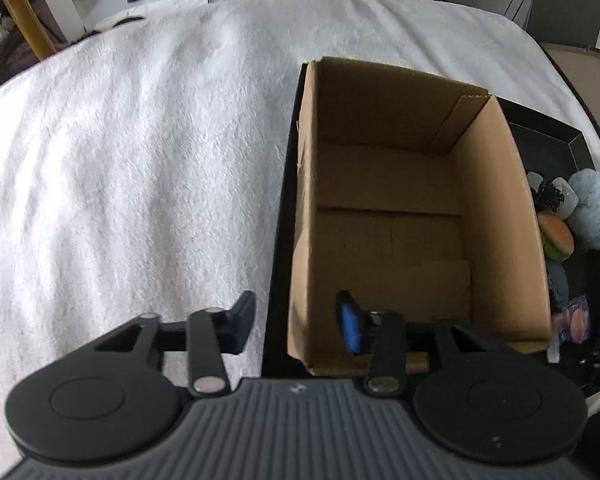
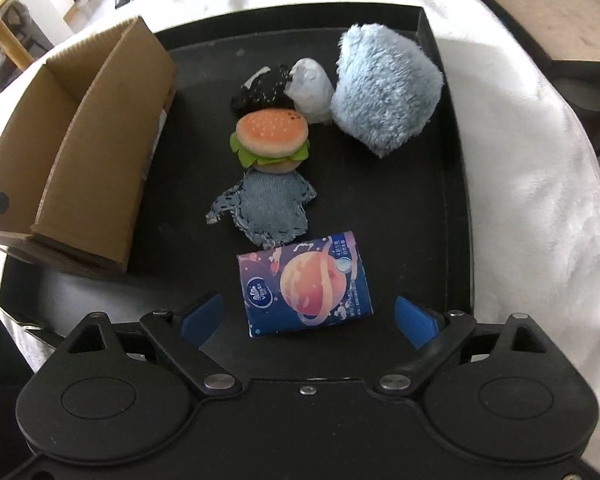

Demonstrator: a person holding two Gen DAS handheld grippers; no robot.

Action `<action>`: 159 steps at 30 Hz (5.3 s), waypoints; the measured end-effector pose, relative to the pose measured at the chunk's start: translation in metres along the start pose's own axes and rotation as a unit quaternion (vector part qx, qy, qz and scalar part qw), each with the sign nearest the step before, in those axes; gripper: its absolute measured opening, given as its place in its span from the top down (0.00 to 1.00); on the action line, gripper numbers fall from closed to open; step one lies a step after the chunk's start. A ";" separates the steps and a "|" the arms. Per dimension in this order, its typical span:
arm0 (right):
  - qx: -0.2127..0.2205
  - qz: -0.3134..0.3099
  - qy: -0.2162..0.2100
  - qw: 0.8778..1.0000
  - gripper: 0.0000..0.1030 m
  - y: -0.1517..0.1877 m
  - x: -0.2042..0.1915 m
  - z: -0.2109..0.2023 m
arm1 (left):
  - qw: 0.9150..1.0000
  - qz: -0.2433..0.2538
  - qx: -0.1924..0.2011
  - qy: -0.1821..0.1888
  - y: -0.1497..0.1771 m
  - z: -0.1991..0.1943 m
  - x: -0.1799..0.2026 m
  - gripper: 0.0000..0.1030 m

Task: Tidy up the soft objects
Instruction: 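Move the right gripper to the juice carton and close on it, then lift the carton with the right gripper and drop it into the box, then move the right gripper to the grey denim plush and grasp it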

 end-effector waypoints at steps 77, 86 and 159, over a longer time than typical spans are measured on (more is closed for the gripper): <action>0.134 -0.120 -0.048 0.983 0.29 -0.102 -0.209 -0.097 | 0.991 -0.036 -0.038 0.123 0.025 -0.014 -0.036 0.88; 0.151 -0.093 -0.044 0.983 0.16 -0.099 -0.189 -0.095 | 0.993 -0.025 -0.026 0.114 0.023 -0.016 -0.033 0.87; 0.034 0.116 -0.092 0.988 0.74 -0.013 0.025 0.016 | 0.991 0.092 0.056 -0.081 0.014 -0.027 0.036 0.25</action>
Point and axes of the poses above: each gripper's, at about its wrist camera, not at the fingertips, and z roughly the way its jaws point, x to its right, y to its underside, the point moved 3 cm from there along z, roughly the way its jaws point, and after that the axes turned 10 degrees about y, right-handed, at the moved point
